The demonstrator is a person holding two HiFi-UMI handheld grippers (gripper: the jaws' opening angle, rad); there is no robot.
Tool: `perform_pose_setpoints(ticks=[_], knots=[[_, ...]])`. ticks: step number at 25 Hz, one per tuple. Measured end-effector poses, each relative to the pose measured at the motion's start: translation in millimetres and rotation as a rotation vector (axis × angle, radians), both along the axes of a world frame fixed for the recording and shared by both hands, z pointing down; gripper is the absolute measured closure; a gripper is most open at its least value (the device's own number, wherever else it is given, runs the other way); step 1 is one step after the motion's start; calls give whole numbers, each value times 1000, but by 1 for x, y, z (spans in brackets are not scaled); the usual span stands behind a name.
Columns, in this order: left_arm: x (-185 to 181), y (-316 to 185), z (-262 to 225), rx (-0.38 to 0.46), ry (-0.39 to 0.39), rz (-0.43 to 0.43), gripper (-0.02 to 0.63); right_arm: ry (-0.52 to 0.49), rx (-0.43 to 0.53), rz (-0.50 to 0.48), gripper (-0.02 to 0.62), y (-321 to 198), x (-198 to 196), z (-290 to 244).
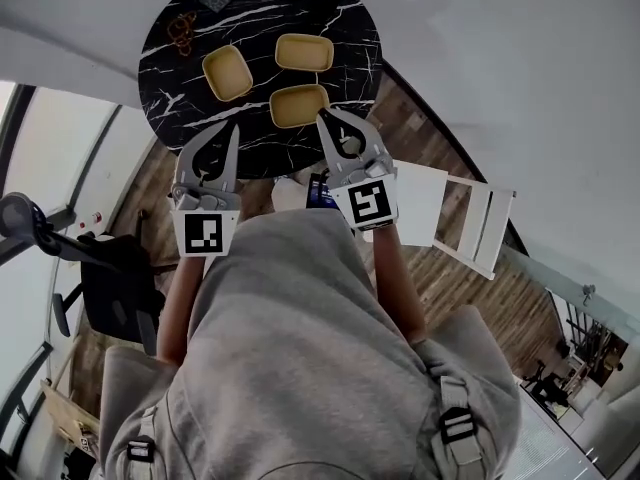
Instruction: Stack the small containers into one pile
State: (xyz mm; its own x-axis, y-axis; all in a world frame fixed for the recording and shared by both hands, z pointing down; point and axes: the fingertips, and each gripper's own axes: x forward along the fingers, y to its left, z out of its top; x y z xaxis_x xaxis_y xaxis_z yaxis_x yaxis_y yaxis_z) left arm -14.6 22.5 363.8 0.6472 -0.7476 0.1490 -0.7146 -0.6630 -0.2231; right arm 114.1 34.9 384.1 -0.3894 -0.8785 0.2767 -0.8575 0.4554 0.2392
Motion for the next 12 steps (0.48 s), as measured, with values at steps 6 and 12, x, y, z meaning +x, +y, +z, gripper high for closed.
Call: perform_pose_setpoints(ticks=[6,12], knots=[[17,-21,14,-33,-31,-52,607,83,-67,-110,583,-22,21,44],[13,-28,26,-69,-23,-106,607,207,-192,-321,533,-23,11,115]])
